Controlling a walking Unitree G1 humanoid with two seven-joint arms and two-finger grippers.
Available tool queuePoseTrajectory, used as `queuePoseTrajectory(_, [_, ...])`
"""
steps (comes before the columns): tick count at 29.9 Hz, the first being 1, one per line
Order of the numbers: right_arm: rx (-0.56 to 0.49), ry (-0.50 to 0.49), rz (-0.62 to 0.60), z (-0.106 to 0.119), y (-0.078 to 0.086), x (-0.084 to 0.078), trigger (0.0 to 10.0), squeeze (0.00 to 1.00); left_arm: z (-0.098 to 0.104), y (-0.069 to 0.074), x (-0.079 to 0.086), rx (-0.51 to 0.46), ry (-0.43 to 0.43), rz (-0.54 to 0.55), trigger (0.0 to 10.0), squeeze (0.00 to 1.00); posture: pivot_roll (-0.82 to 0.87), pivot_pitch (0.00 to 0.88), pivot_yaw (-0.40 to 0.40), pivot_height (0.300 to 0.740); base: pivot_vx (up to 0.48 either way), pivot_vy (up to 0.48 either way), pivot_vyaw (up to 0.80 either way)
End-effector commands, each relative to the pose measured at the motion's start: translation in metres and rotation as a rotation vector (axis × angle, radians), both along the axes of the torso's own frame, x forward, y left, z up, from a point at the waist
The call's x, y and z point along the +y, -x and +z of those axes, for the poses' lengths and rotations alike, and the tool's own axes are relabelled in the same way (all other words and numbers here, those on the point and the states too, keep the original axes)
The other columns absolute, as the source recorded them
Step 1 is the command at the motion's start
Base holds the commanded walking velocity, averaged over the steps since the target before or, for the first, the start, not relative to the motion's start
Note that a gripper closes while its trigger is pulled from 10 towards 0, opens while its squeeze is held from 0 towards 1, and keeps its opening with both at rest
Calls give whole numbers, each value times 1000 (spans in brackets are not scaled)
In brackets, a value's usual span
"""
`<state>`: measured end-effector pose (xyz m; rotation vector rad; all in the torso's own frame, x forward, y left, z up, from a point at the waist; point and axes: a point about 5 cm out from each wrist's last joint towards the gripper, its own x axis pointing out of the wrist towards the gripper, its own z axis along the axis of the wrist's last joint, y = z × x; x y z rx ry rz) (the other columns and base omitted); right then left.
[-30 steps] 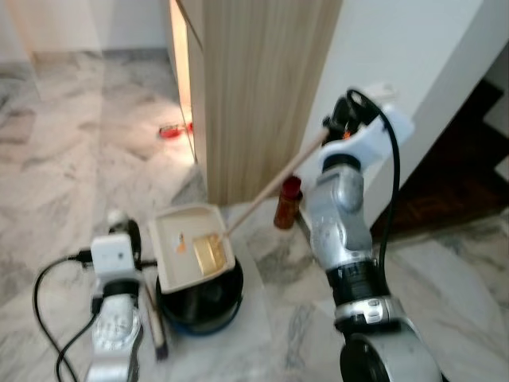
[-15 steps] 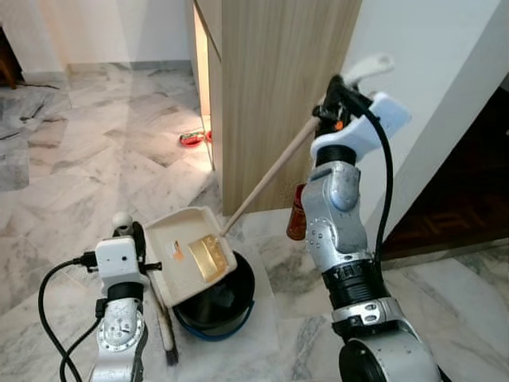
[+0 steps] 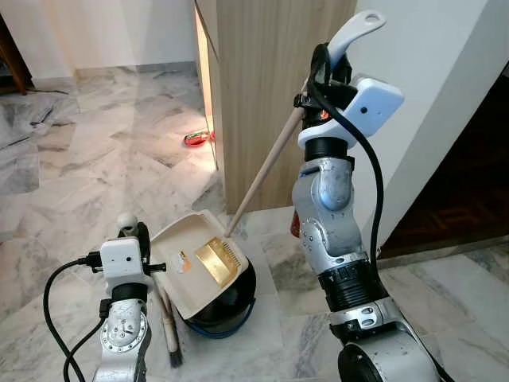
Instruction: Sweep floor
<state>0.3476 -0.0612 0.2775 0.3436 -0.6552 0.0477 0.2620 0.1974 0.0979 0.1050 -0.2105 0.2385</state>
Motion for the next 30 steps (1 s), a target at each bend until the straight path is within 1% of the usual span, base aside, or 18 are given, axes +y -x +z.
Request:
queuePoseTrajectory(1, [-59,-72,12,13,8,4,10000,0,11,-1,1,-57,-11,-3,10000,0,137,0,-49,740,0,0,0])
queuePoseTrajectory(30, [-59,-72,12,13,8,4,10000,0,11,-1,1,-57,-11,-3,10000,0,137,0,-49,740,0,0,0])
